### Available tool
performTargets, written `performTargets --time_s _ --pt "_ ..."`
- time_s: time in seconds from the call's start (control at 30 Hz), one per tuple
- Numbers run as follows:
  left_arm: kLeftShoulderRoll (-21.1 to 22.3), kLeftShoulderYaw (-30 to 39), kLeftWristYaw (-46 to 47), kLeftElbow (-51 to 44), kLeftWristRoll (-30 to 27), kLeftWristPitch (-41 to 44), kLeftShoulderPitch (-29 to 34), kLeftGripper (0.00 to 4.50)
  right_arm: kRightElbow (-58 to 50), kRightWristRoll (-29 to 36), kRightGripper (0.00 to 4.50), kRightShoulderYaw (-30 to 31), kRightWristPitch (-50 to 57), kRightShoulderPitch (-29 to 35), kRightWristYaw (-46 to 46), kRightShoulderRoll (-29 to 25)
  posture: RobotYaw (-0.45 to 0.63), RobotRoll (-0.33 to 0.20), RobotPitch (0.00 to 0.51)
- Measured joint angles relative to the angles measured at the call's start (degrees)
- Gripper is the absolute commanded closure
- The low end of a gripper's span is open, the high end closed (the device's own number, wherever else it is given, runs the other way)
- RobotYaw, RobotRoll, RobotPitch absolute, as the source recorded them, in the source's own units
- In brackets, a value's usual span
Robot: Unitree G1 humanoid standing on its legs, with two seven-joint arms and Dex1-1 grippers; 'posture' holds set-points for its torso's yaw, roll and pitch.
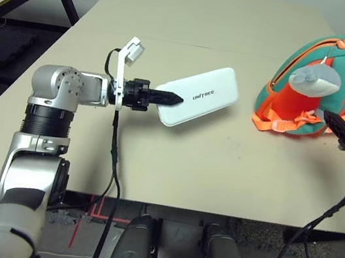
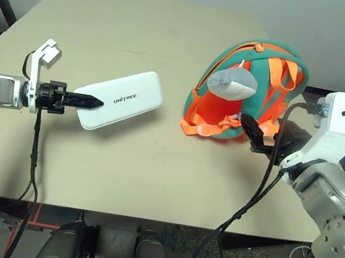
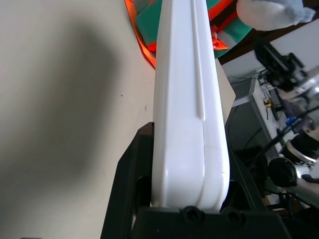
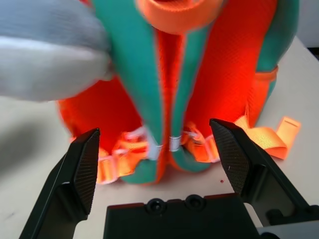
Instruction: Put the pencil case into the backpack and zip it.
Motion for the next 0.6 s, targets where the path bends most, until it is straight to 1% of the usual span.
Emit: performTargets --time_s 0.07,0.2,0.43,0.53,0.6 --pt "0.0 1.0 0.8 -0.9 -0.2 0.4 1.0 3.06 4.1 -1.8 0.0 1.4 -3.3 -0.7 0.8 0.1 -0.07 0.0 0.111" --pt "-0.3 2.6 2.4 -2.6 -1.6 1.6 2.3 3.06 11.8 -4.6 0.0 3.7 -9.0 -4.0 2.2 1.0 -0.05 0.0 0.11" --pt "-0.4 4.3 4.5 -4.7 -2.5 3.0 3.1 3.06 18.4 -7.5 0.0 7.1 -14.5 -9.8 3.0 3.1 -0.03 0.0 0.107" --pt "-0.7 5.1 5.2 -5.1 -3.3 3.5 3.2 3.06 19.8 -8.6 0.0 8.2 -16.1 -11.1 3.1 3.9 -0.03 0.0 0.105" --pt "-0.7 5.2 5.4 -5.5 -3.7 3.8 3.2 3.06 20.5 -9.0 0.33 8.3 -16.8 -11.5 3.1 4.6 -0.03 0.0 0.103"
